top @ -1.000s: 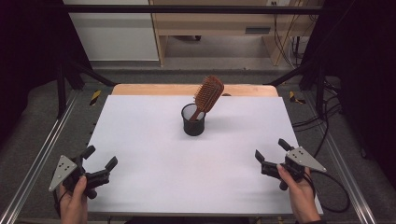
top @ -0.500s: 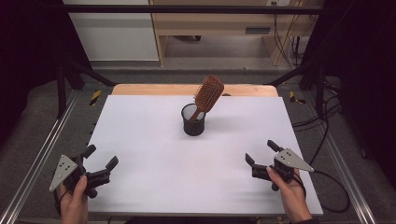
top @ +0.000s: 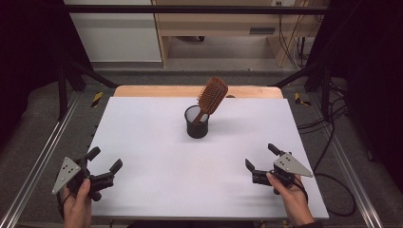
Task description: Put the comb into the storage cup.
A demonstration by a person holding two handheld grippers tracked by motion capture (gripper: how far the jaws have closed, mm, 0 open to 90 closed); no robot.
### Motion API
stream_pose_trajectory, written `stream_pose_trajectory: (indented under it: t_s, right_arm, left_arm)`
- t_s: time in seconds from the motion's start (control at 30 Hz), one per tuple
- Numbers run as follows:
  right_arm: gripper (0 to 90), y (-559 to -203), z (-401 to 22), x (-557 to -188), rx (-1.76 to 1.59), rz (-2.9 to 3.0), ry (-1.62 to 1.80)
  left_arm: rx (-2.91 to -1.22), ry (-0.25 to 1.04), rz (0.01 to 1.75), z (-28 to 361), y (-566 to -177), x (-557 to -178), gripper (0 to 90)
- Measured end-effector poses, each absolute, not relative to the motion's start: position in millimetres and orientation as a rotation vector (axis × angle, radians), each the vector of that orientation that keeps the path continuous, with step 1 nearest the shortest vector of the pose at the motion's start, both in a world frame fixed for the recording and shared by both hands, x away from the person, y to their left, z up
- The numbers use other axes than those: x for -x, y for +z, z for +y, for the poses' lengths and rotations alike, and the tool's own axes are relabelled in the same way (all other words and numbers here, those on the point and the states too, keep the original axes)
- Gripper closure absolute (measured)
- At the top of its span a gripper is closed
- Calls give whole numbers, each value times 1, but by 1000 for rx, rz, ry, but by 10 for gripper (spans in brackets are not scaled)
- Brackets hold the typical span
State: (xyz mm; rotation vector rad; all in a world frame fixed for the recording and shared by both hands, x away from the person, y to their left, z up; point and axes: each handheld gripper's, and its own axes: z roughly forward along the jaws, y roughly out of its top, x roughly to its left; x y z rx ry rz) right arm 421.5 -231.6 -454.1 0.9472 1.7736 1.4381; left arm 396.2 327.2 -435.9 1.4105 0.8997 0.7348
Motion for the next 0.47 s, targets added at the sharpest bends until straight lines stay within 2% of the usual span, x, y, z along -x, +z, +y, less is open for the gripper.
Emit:
stream_pose_trajectory:
  t_s: [0.47]
  right_arm:
    - [21, -456, -222, -431, -920, 1768, 1439]
  left_arm:
    - [-1448, 708, 921, 318, -439, -402, 25]
